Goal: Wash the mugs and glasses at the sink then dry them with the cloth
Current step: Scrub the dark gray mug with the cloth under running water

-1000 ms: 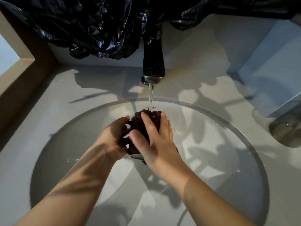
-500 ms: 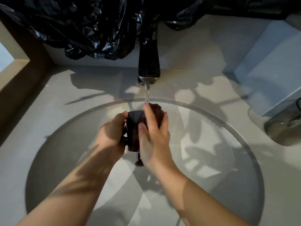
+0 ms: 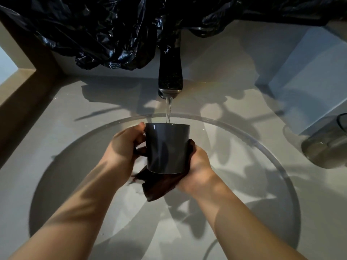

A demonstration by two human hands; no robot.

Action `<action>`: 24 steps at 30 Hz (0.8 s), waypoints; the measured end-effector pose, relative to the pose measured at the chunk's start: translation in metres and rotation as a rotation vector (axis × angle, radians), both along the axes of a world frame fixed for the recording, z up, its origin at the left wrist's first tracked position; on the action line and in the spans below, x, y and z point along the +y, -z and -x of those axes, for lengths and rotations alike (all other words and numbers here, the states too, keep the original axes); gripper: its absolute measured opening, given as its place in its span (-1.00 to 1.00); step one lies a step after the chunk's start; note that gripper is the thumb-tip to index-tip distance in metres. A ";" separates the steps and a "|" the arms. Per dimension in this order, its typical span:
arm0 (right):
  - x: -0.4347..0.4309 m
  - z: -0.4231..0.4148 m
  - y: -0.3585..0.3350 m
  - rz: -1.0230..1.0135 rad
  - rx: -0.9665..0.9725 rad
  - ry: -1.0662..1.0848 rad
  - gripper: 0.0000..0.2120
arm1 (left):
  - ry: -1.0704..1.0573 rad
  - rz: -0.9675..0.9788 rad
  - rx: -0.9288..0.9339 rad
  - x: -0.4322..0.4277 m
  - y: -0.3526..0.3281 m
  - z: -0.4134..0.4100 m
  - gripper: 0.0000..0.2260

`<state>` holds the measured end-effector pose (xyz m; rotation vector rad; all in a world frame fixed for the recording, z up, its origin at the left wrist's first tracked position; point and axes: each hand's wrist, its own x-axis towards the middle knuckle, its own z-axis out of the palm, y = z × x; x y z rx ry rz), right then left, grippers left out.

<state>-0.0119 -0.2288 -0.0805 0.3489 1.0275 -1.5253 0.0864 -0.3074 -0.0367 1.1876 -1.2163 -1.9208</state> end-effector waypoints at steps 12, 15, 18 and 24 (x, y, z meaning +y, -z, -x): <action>0.003 0.010 0.004 0.129 -0.071 -0.002 -0.55 | 0.267 -0.038 -0.022 0.000 0.000 -0.011 -0.55; 0.003 0.005 0.004 0.099 -0.124 -0.066 -0.47 | 0.212 0.026 -0.065 0.003 0.003 -0.005 -0.56; 0.002 0.000 0.007 -0.011 0.019 -0.123 -0.51 | 0.182 0.115 -0.163 -0.001 0.004 -0.005 -0.57; 0.004 0.003 0.008 -0.269 0.584 -0.037 -0.80 | 0.206 0.175 -0.199 -0.010 -0.002 -0.012 -0.66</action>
